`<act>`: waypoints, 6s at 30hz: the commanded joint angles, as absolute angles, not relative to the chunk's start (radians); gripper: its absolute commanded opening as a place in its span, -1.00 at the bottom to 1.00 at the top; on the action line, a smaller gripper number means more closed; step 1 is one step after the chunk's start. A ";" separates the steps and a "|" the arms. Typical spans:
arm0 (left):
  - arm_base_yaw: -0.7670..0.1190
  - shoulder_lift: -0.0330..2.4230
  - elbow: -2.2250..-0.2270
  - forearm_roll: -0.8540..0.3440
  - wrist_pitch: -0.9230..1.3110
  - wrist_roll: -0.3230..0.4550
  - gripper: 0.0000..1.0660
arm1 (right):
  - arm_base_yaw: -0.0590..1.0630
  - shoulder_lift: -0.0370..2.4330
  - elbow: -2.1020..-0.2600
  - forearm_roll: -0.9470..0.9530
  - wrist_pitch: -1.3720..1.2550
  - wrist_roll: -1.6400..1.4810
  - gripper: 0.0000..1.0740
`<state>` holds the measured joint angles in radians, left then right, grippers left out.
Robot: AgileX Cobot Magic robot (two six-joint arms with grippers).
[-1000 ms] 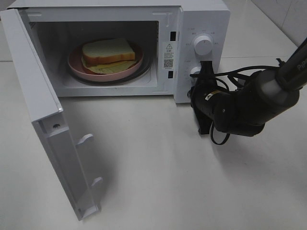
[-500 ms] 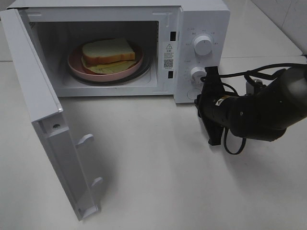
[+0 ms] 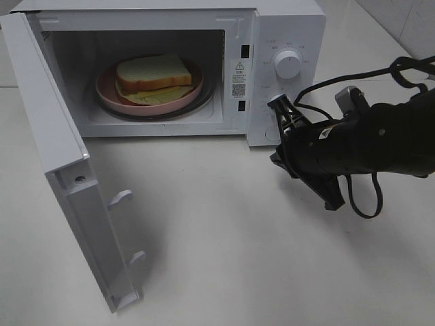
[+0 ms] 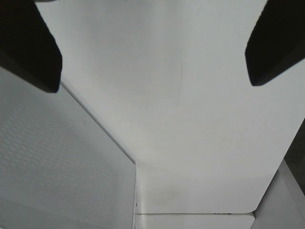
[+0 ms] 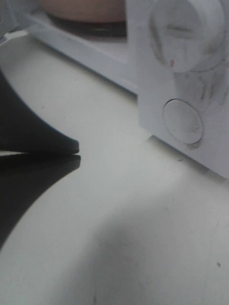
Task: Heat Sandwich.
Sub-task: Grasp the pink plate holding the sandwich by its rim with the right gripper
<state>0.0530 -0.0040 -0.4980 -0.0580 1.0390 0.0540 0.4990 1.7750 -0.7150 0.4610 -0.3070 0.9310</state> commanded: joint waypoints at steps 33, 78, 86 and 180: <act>0.054 -0.025 -0.494 -0.057 1.030 0.048 0.89 | 0.498 1.487 -0.813 0.410 0.544 -0.205 -0.79; 0.054 -0.025 -0.494 -0.057 1.030 0.048 0.89 | 0.502 1.487 -0.983 0.137 0.797 -1.072 0.77; 0.054 -0.025 -0.494 -0.057 1.030 0.048 0.89 | 0.515 1.487 -0.983 0.125 0.784 -1.080 0.72; 0.054 -0.025 -0.494 -0.054 1.030 0.048 0.89 | 0.686 2.453 -2.065 -0.255 0.582 -1.023 0.44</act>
<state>0.0530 -0.0040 -0.4980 -0.0580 1.0390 0.0540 0.6840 2.4420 -2.0550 -0.2460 0.5930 -1.0320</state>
